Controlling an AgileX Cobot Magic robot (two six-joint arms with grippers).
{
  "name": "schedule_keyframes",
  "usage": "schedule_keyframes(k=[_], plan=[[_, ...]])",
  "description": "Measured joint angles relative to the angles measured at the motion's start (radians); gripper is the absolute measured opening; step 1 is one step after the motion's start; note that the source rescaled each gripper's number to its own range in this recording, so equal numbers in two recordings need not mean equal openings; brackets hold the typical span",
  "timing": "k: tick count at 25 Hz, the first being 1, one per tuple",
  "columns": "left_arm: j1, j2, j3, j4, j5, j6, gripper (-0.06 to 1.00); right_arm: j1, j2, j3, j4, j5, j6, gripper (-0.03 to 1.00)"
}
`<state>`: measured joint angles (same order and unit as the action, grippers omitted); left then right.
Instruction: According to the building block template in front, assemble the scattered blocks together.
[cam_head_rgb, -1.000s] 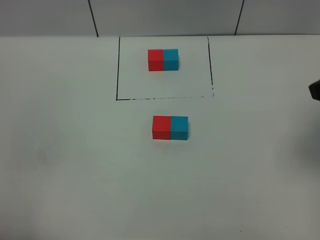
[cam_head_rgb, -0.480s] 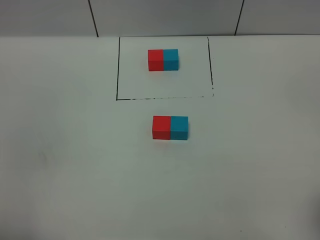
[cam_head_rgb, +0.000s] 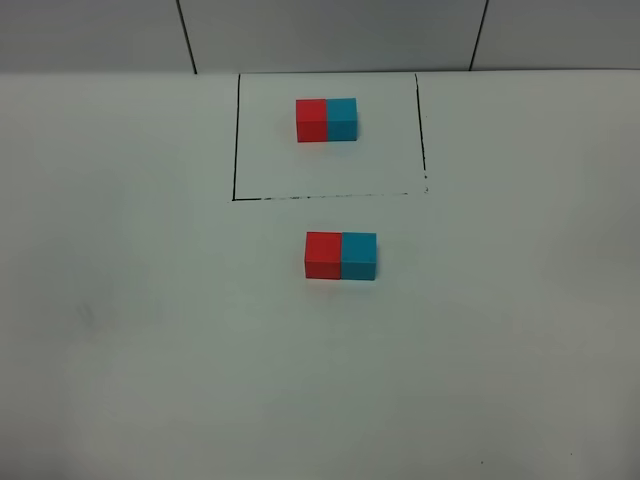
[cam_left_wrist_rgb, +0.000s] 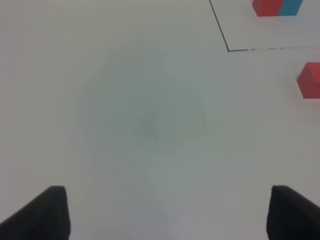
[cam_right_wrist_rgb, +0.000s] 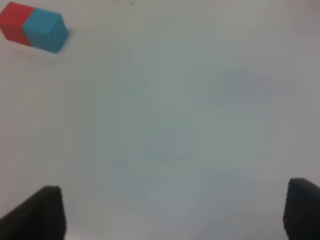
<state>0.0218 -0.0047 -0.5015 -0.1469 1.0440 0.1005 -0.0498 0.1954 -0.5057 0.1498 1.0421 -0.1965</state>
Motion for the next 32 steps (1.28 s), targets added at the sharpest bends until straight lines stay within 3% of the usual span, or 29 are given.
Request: schedule_keyframes(k=[15,22,32], plan=[[0.000,0.000,0.000,0.000,0.000,0.000,0.84,0.046,-0.195,0.015,-0.064,0.017,0.070,1.00],[0.000,0.000,0.000,0.000,0.000,0.000,0.84,0.046,-0.200,0.015,-0.121,0.017,0.149,1.00],[0.000,0.000,0.000,0.000,0.000,0.000,0.84,0.067,-0.200,0.016,-0.125,0.017,0.152,1.00]])
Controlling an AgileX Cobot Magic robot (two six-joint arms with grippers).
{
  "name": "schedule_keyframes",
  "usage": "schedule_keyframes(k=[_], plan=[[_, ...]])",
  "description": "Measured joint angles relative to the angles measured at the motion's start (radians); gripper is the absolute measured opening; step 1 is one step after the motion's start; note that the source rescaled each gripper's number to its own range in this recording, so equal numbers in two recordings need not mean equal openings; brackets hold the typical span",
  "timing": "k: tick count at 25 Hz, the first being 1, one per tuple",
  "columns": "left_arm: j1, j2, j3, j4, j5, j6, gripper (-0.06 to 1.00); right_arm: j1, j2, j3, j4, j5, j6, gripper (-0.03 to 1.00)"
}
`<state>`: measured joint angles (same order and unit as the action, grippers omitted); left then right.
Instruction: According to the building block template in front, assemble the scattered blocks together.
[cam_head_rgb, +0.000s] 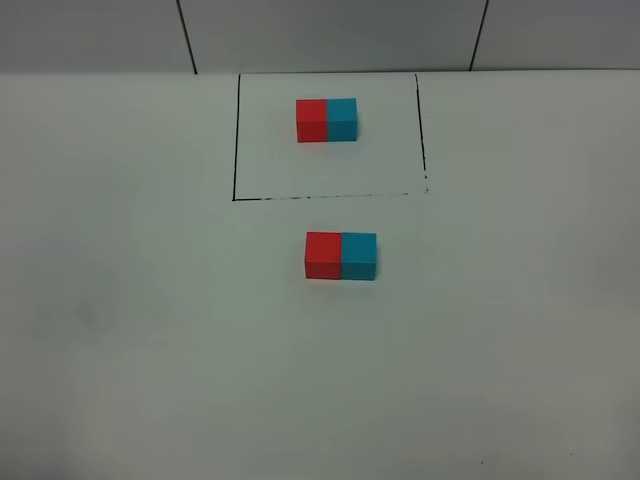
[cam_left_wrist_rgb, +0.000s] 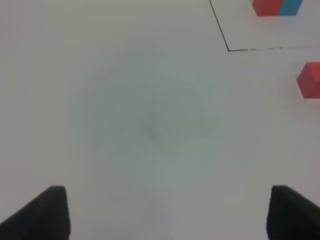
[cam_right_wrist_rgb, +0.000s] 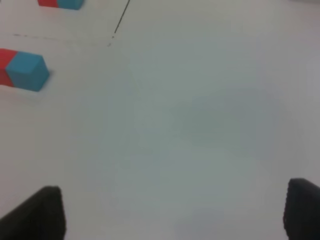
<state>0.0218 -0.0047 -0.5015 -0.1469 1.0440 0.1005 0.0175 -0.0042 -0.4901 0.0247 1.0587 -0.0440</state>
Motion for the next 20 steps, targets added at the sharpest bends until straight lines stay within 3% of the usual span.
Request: schedule_keyframes(k=[20], plan=[[0.000,0.000,0.000,0.000,0.000,0.000,0.84,0.027,0.000,0.000,0.000,0.000,0.001,0.99]])
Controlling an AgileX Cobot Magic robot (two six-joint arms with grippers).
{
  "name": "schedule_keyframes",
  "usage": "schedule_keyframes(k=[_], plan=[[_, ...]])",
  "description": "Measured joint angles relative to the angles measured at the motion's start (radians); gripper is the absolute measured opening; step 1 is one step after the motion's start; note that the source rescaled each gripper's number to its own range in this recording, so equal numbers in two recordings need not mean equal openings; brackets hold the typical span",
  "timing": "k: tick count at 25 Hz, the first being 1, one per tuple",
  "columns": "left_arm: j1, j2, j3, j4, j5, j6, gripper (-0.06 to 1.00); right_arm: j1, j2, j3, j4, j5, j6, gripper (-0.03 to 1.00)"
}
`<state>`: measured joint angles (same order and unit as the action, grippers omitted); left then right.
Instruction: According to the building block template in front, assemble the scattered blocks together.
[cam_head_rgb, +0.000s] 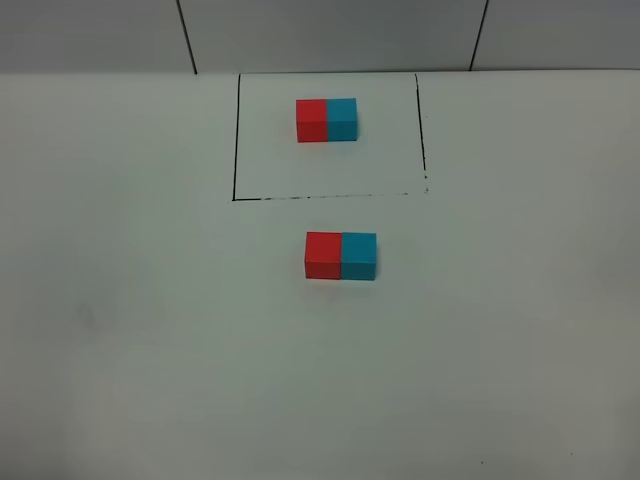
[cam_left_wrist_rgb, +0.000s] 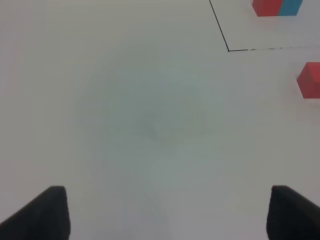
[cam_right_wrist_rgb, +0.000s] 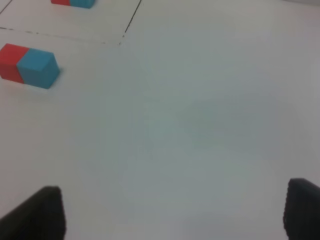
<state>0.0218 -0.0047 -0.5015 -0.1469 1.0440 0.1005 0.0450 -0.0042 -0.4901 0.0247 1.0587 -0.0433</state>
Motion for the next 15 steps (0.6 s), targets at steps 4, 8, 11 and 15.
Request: schedule_keyframes(k=[4,8,11,15], plan=[[0.000,0.000,0.000,0.000,0.000,0.000,0.84,0.000,0.000,0.000,0.000,0.000,0.000,0.99],[0.000,0.000,0.000,0.000,0.000,0.000,0.84,0.000,0.000,0.000,0.000,0.000,0.000,0.99],[0.000,0.000,0.000,0.000,0.000,0.000,0.84,0.000,0.000,0.000,0.000,0.000,0.000,0.99],[0.000,0.000,0.000,0.000,0.000,0.000,0.84,0.000,0.000,0.000,0.000,0.000,0.000,0.99]])
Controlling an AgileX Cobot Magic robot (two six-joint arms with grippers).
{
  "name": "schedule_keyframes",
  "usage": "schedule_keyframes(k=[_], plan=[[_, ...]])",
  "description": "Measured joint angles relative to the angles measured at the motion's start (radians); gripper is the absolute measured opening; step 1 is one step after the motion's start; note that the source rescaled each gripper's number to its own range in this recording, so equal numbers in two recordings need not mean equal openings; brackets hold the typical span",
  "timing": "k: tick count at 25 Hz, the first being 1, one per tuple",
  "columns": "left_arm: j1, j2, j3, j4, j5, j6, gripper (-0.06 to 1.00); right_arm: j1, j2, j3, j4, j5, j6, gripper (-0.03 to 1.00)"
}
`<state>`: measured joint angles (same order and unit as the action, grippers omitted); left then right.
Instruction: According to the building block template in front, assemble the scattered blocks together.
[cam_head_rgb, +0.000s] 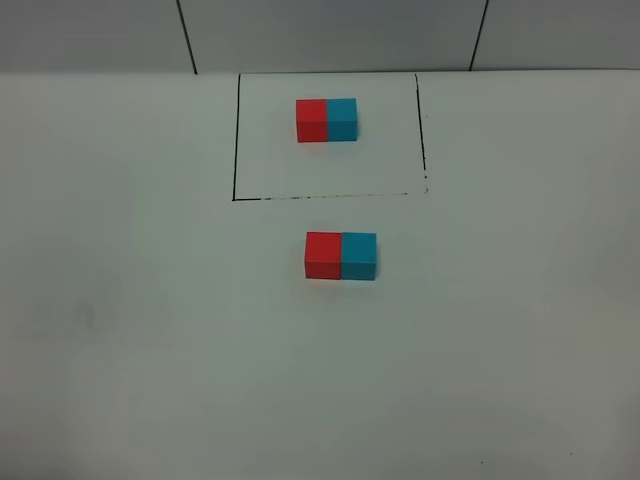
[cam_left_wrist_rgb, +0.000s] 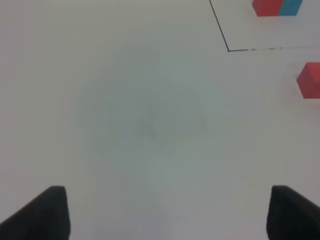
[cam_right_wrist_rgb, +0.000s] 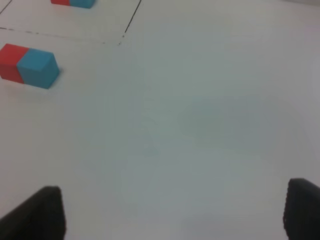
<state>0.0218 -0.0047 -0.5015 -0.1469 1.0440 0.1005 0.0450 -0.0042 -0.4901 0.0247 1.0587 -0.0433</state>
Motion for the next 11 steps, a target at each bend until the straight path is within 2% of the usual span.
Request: schedule_keyframes(k=[11], plan=[[0.000,0.000,0.000,0.000,0.000,0.000,0.84,0.000,0.000,0.000,0.000,0.000,0.000,0.99]])
